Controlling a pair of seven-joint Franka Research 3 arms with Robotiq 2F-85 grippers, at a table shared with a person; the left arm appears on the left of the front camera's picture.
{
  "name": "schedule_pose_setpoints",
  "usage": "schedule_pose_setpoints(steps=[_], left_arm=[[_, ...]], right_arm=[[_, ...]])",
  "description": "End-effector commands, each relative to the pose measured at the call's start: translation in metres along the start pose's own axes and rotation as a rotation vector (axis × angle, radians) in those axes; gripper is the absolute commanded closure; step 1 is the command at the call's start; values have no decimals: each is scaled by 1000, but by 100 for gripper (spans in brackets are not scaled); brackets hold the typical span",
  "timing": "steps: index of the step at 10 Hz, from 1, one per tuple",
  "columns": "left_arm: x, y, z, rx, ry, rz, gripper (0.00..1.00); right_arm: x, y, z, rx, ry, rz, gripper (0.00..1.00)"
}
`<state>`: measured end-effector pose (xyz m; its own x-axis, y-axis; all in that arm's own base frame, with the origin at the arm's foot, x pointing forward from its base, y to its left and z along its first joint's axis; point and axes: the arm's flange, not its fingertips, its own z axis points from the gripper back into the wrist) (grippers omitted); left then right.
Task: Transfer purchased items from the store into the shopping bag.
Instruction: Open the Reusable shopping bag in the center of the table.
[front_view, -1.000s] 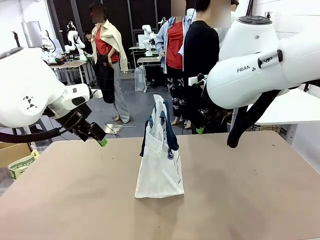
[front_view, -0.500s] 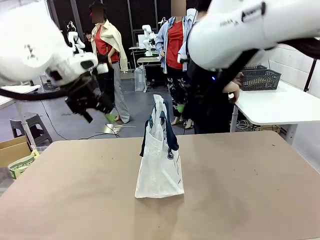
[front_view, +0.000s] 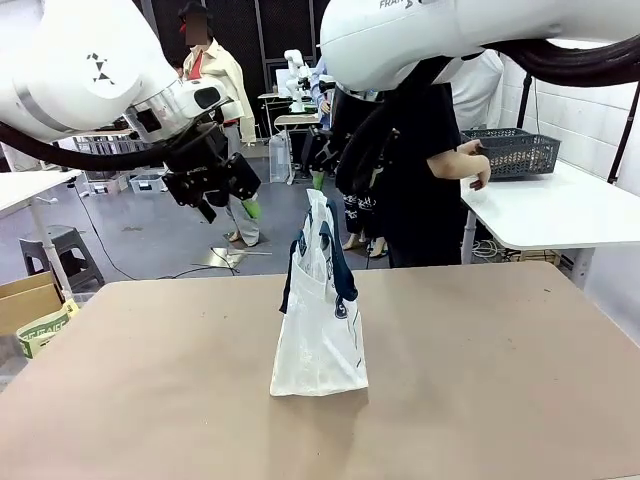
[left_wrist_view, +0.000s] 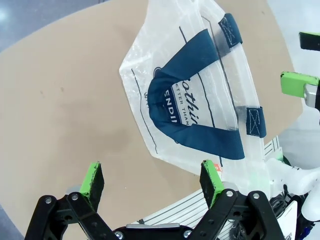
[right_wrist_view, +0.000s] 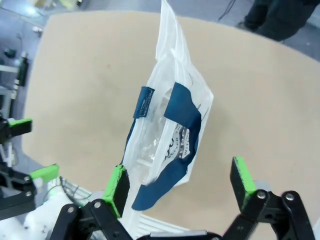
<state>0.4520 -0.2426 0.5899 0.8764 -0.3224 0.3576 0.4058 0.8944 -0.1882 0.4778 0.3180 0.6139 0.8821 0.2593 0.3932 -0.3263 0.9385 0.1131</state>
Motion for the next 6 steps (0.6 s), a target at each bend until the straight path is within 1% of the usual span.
schedule_pose_setpoints(steps=[1,2,3,4,6], left_arm=[[2,-2,-3,-3,3,-3,0],[-3,-14,-8,1,-29,59,0],[1,-24,-10,17,-29,72,0],[7,-30,-13,58,-17,131,0],[12,-39,-25,-4,6,144,0]], right_arm=[[2,3,-1,-1,-1,4,0],[-5,-6,-16,-2,18,-114,0],[-4,-9,-22,-29,14,-148,0],[-3,-11,-25,-37,15,-185,0],[-3,-13,-42,-31,65,-208,0]])
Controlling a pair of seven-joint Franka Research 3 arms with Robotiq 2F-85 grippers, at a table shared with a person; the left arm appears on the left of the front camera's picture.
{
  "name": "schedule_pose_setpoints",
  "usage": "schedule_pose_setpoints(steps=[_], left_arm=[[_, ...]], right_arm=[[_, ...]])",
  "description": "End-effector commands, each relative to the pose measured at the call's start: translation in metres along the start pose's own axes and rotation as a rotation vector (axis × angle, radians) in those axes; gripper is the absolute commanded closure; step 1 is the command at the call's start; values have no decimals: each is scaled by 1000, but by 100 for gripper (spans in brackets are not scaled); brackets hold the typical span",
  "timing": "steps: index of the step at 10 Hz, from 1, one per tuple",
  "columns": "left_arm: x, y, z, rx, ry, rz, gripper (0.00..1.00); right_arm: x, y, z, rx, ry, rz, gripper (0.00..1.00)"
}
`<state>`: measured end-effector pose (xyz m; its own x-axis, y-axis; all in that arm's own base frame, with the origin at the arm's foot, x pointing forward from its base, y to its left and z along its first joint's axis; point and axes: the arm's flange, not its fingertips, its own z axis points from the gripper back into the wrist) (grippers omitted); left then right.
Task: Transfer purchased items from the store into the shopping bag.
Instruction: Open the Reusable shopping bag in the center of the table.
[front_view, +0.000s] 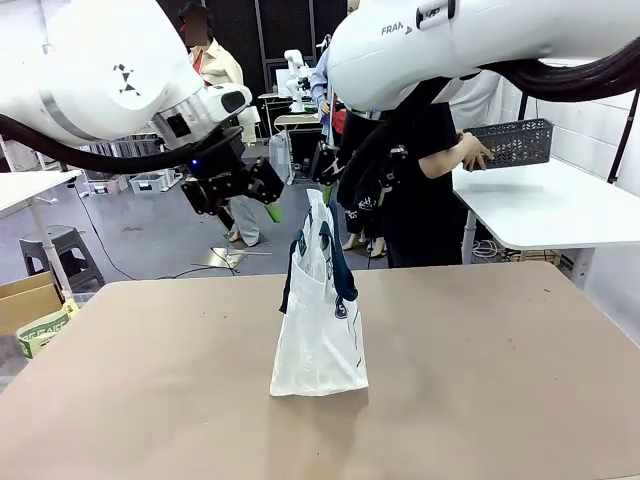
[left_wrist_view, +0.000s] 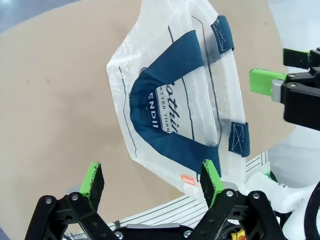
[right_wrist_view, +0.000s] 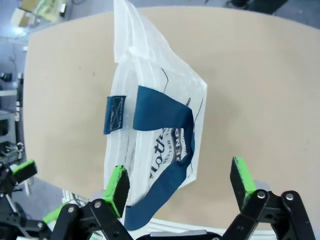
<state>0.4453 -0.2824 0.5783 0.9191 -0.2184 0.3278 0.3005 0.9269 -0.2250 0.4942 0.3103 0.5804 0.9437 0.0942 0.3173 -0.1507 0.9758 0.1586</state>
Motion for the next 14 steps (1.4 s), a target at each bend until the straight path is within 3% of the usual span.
schedule_pose_setpoints(steps=[1,9,14], left_arm=[[10,-8,-13,-27,18,22,0],[10,-11,-33,-31,53,9,0],[13,-15,-19,-67,-14,19,0]], right_arm=[[-4,2,-15,-4,29,-31,0],[-3,3,-25,37,45,-17,0],[-2,6,-18,43,14,-7,0]])
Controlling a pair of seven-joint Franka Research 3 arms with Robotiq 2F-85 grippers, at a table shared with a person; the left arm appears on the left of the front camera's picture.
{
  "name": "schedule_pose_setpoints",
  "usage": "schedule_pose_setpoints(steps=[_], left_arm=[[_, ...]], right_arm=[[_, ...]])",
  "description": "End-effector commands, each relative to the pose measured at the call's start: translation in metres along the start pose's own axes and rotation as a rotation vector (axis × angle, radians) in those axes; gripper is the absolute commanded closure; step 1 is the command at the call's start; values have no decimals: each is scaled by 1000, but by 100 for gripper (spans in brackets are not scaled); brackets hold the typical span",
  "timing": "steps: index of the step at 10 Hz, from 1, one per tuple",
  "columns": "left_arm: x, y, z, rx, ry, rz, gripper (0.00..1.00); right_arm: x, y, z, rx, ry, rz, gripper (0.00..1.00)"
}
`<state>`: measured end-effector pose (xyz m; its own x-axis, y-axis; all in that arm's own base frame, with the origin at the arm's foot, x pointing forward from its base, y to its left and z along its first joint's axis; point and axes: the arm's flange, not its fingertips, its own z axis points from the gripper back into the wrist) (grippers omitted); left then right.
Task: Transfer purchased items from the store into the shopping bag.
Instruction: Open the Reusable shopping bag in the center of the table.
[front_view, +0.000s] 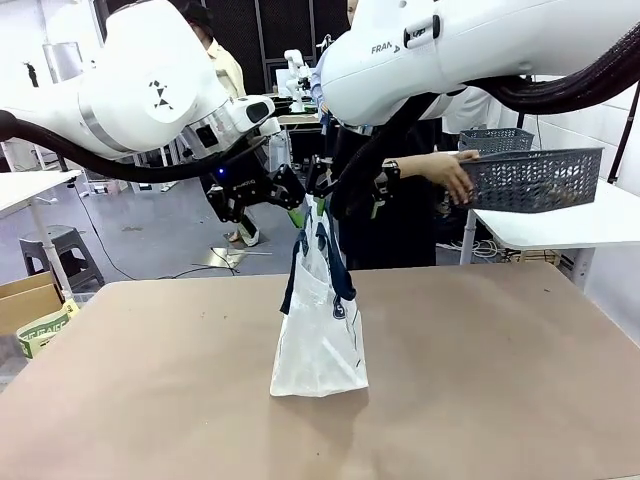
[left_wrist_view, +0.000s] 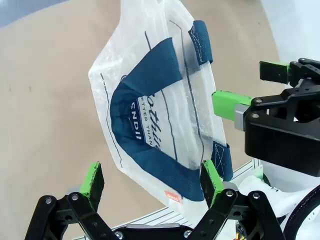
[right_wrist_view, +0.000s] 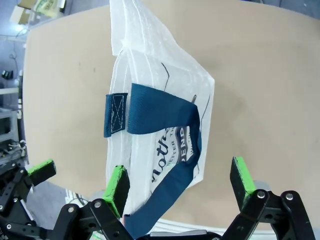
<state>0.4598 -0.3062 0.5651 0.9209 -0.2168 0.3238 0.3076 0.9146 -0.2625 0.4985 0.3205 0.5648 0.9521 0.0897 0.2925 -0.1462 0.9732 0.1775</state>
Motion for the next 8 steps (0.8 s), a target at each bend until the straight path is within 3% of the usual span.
schedule_pose_setpoints(steps=[1,8], left_arm=[[0,-1,5,-33,-18,14,0],[-2,-1,-15,-57,43,15,0]], right_arm=[[-2,0,0,26,-9,4,0],[1,-3,-14,27,15,-17,0]])
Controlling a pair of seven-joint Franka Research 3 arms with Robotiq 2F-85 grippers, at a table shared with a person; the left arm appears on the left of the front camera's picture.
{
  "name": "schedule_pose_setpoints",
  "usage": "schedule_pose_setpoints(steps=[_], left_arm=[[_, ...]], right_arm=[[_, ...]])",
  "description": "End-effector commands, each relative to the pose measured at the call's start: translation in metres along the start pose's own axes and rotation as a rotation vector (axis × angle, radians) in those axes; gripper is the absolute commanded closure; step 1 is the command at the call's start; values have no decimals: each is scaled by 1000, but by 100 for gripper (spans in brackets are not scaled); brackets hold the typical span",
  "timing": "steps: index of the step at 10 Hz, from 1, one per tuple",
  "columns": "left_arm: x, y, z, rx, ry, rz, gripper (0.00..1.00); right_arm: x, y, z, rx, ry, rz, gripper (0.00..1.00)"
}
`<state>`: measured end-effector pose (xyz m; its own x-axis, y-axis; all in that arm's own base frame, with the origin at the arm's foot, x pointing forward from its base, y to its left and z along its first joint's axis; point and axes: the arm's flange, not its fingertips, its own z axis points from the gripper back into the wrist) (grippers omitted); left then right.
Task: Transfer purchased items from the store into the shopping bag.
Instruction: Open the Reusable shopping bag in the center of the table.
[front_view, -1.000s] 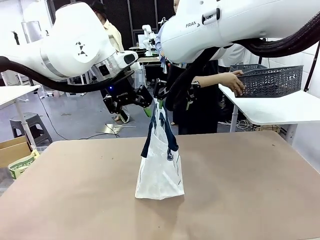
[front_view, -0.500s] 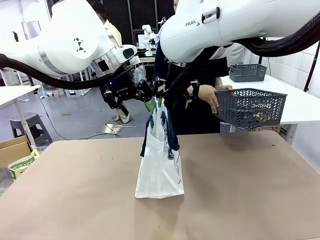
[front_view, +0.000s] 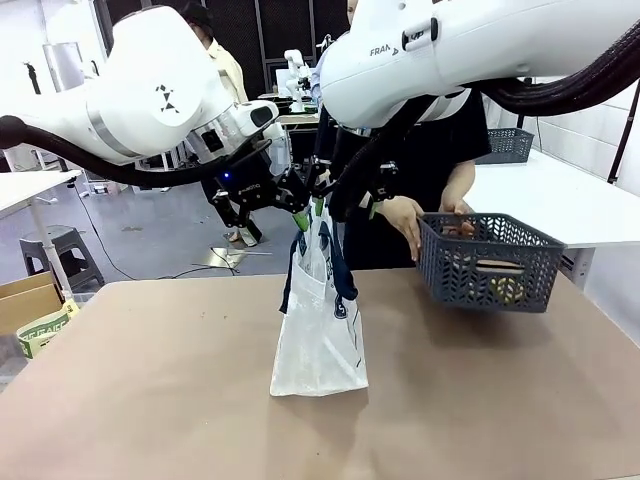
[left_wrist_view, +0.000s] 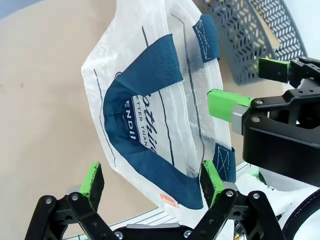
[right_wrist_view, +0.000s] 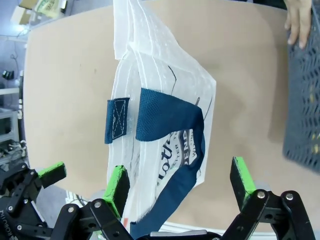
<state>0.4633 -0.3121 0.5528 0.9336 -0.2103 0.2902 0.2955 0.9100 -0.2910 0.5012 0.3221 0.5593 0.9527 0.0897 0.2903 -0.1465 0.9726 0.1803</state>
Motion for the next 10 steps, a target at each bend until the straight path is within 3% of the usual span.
schedule_pose_setpoints(steps=[1,6,8,9,10], left_arm=[[-3,-1,-2,-28,13,-6,0],[-7,1,-18,14,86,-27,0],[-2,-1,-11,-1,34,1,0],[-4,0,-15,3,56,-1,16],[-4,1,-14,17,52,8,35]], right_arm=[[-1,-5,-14,26,27,-20,0],[-2,-10,-33,25,65,-17,0],[-5,-9,-40,54,52,44,0],[-9,-10,-40,124,3,134,9],[-8,-9,-38,130,18,112,29]])
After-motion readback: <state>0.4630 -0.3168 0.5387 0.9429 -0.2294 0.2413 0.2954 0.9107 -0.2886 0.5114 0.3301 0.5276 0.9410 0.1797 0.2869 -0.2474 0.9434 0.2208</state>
